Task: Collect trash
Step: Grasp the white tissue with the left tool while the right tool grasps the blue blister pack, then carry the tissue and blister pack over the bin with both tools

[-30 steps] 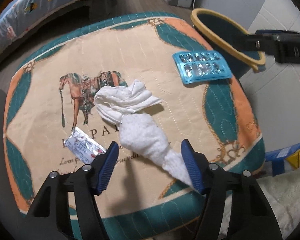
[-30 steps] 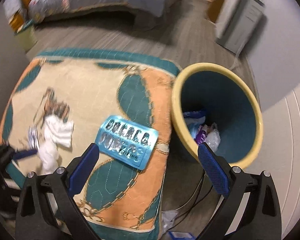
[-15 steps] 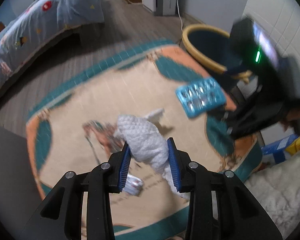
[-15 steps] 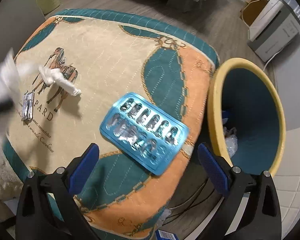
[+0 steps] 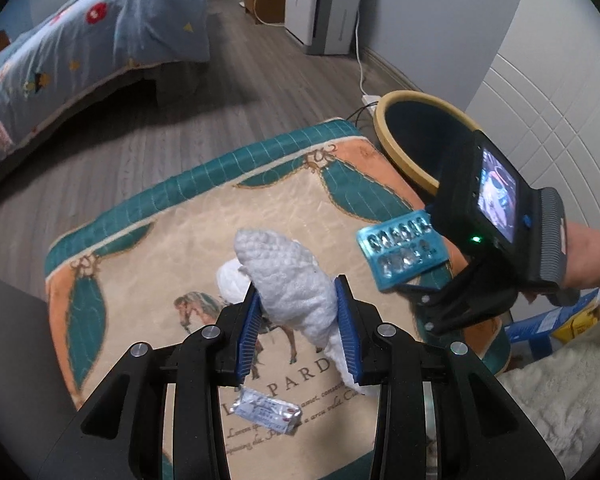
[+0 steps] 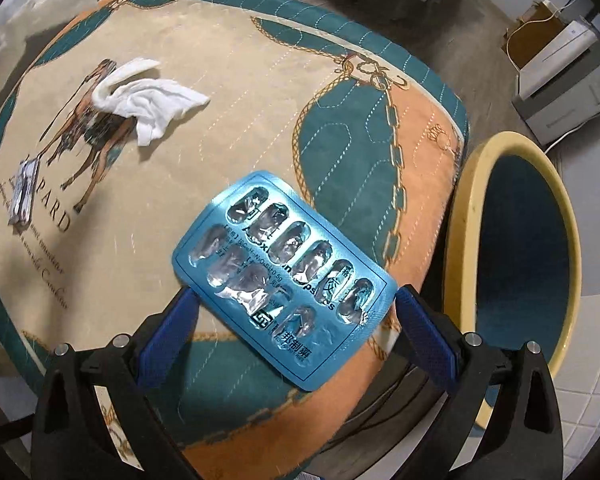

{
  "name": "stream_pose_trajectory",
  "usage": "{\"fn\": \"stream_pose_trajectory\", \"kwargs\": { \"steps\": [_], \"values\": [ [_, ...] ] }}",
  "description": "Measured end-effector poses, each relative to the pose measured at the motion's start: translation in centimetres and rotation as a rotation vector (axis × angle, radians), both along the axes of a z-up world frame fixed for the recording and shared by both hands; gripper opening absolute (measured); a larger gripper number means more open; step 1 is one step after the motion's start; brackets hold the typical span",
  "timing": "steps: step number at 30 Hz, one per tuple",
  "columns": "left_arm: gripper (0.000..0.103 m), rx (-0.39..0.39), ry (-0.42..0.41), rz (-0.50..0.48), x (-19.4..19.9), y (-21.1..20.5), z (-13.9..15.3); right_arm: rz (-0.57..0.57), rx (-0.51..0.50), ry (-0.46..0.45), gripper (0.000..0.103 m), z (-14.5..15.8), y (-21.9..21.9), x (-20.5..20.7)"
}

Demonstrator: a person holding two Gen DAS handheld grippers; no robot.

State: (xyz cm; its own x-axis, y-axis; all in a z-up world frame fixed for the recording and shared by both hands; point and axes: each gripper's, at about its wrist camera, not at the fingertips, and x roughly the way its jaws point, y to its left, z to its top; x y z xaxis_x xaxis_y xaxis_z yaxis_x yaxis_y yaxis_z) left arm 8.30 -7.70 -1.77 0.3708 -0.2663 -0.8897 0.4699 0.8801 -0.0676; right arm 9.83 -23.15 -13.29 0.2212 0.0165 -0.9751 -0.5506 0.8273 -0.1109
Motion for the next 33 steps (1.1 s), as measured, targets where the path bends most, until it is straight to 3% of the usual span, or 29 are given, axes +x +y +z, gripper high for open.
{"fn": "stream_pose_trajectory", "kwargs": {
  "steps": [3, 7, 9, 15, 25, 30, 33],
  "values": [
    [0.038, -0.008, 0.004, 0.004, 0.1, 0.2, -0.1, -0.024, 0.023, 0.031, 0.097, -0.4, 0.0, 0.5],
    [0.038, -0.021, 0.015, 0.023, 0.2, 0.9, -0.1, -0.183, 0.098, 0.156, 0.098, -0.7, -1.2, 1.7],
    [0.038, -0.028, 0.017, 0.031, 0.2, 1.2, -0.1, -0.174, 0.107, 0.144, 0.097, -0.2, -1.0, 1.8],
    [0.038, -0.036, 0.022, 0.045, 0.3, 1.5, -0.1, -0.042, -0.032, 0.041, 0.097, -0.3, 1.7, 0.7],
    [0.038, -0.033, 0.03, 0.026, 0.5, 1.0, -0.4, -0.004, -0.081, -0.058, 0.097, -0.2, 4.6, 1.2],
    [0.038, -0.028, 0.041, 0.033, 0.9, 1.3, -0.9, -0.094, 0.001, 0.032, 0.096, -1.2, 3.8, 3.6],
    [0.038, -0.023, 0.044, 0.038, 1.0, 1.4, -1.0, -0.119, 0.051, 0.074, 0.084, -1.1, 3.1, 3.9]
  ]
}}
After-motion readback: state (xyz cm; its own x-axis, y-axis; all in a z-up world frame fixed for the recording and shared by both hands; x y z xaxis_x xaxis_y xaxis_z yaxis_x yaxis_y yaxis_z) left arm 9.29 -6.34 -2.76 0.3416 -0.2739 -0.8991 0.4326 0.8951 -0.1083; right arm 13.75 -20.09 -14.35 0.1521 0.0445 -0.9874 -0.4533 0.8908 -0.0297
